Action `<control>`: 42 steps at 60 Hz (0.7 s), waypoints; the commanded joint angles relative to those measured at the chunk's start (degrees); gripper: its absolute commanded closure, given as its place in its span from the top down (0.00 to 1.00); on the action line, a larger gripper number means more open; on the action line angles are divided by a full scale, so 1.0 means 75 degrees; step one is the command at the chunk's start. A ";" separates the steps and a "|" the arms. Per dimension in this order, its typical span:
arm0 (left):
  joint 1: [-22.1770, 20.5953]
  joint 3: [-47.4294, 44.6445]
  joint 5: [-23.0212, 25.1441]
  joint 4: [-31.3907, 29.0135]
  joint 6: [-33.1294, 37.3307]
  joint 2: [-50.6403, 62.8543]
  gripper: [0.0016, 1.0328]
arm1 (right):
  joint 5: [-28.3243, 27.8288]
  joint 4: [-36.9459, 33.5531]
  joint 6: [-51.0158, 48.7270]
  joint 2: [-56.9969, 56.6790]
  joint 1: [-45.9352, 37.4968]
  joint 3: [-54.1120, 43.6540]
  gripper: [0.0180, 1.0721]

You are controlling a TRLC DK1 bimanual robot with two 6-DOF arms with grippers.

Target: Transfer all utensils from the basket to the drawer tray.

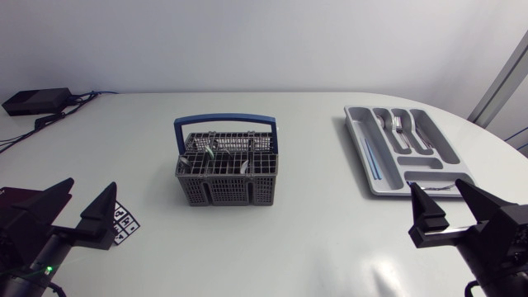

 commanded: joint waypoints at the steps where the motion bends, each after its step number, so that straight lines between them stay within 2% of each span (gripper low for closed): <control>1: 0.0083 -0.0299 -0.0093 -0.0068 -0.0150 -0.0060 0.96 | -0.0028 0.0056 0.0099 -0.0040 0.0012 -0.0147 0.96; 23: 0.0306 0.0029 -0.0128 -0.0104 -0.0150 -0.0060 0.96 | -0.0016 0.0103 0.0099 -0.0051 -0.0058 -0.0089 0.96; 35: 0.0318 0.0733 -0.0128 -0.0326 -0.0173 0.0092 0.96 | 0.0019 0.0080 0.0099 0.0019 0.0000 0.0169 0.96; 42: 0.0236 0.1236 -0.0128 -0.0338 -0.0384 0.0760 0.94 | 0.0019 0.0174 0.0099 0.0453 0.0012 0.0427 0.95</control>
